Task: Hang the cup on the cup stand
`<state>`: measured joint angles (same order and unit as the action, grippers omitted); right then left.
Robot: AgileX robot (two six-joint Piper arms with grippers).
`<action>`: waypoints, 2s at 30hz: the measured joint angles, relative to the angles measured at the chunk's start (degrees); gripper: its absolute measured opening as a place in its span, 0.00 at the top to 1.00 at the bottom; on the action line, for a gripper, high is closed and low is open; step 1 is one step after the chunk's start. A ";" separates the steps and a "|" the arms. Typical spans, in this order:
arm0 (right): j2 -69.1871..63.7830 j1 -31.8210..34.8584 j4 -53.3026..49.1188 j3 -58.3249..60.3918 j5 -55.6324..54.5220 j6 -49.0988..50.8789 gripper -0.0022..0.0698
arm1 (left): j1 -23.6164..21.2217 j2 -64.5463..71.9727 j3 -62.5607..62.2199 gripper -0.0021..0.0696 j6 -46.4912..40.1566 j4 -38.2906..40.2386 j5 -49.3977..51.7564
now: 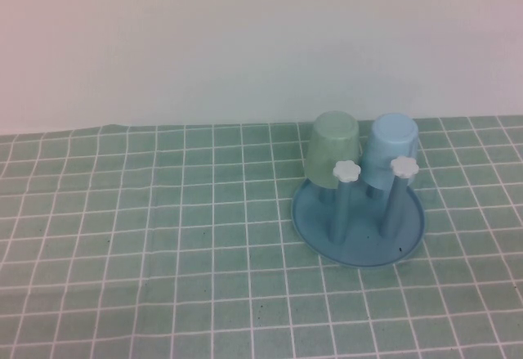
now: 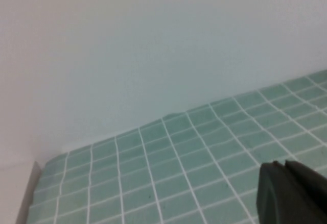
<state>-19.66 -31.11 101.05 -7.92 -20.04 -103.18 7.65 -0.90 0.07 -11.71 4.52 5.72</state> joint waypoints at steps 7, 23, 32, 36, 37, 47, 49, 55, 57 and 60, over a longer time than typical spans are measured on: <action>0.00 0.00 0.00 0.00 0.10 0.00 0.97 | -1.61 0.00 0.00 0.97 1.81 -0.23 11.54; 0.00 0.00 0.00 0.00 0.10 0.00 0.97 | -4.46 0.00 0.00 0.97 11.04 -0.42 12.02; 0.00 0.00 0.00 0.00 0.10 0.00 0.97 | -4.46 0.00 0.00 0.97 11.71 -0.53 12.02; 0.00 0.00 0.00 0.00 0.20 0.00 0.97 | -4.46 0.00 0.00 0.97 11.71 -0.45 12.02; 0.00 0.00 0.00 0.00 0.20 0.00 0.97 | -4.46 0.00 0.00 0.97 11.71 -0.45 12.02; 0.00 0.00 0.00 0.00 0.20 0.00 0.97 | -4.46 0.00 0.00 0.97 11.71 -0.42 12.02; 0.00 0.00 0.00 0.00 0.20 0.00 0.97 | -4.46 0.00 0.00 0.97 11.71 -0.42 12.02; 0.00 0.00 0.00 0.00 0.20 0.00 0.97 | -4.46 0.10 0.00 0.97 11.71 -0.42 12.02; 0.10 0.36 0.00 0.00 0.20 0.00 0.97 | -4.46 0.10 0.00 0.97 11.71 -0.42 12.02; 0.97 3.32 0.00 0.00 0.89 0.00 0.97 | -4.46 0.10 0.00 0.97 11.71 -0.42 12.02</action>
<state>-18.69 -27.79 101.05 -7.92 -19.15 -103.18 3.19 -0.80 0.07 0.00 4.10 17.75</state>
